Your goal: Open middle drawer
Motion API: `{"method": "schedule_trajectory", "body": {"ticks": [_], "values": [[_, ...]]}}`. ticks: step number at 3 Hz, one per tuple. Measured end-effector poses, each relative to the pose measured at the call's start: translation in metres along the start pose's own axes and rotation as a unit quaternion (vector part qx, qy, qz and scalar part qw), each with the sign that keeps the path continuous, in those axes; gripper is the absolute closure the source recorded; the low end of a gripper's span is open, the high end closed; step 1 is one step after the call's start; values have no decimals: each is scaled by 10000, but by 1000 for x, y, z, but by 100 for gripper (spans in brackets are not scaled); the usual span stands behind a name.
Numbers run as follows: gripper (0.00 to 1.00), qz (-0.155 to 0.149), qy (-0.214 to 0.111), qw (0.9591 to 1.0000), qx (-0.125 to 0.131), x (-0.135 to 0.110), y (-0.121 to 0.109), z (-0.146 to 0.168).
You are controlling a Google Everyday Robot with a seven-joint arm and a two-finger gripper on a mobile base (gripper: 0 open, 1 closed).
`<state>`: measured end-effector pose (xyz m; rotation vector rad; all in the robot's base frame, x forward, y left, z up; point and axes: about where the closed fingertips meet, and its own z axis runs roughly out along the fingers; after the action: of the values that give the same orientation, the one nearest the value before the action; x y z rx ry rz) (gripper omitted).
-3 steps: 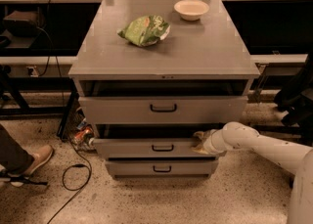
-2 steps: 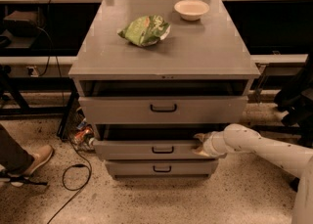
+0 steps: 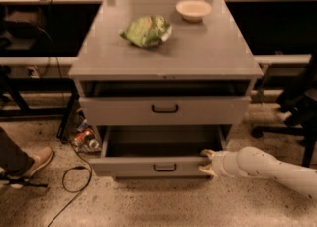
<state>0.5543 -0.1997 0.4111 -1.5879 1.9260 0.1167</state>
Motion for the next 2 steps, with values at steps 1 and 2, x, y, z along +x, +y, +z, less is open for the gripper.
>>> {"method": "schedule_trajectory", "body": {"ticks": [1,2], "values": [[100,29,-22,10000,-11,-1,5,-2],[100,185,-137,9997,-68,-3,35,-8]]}}
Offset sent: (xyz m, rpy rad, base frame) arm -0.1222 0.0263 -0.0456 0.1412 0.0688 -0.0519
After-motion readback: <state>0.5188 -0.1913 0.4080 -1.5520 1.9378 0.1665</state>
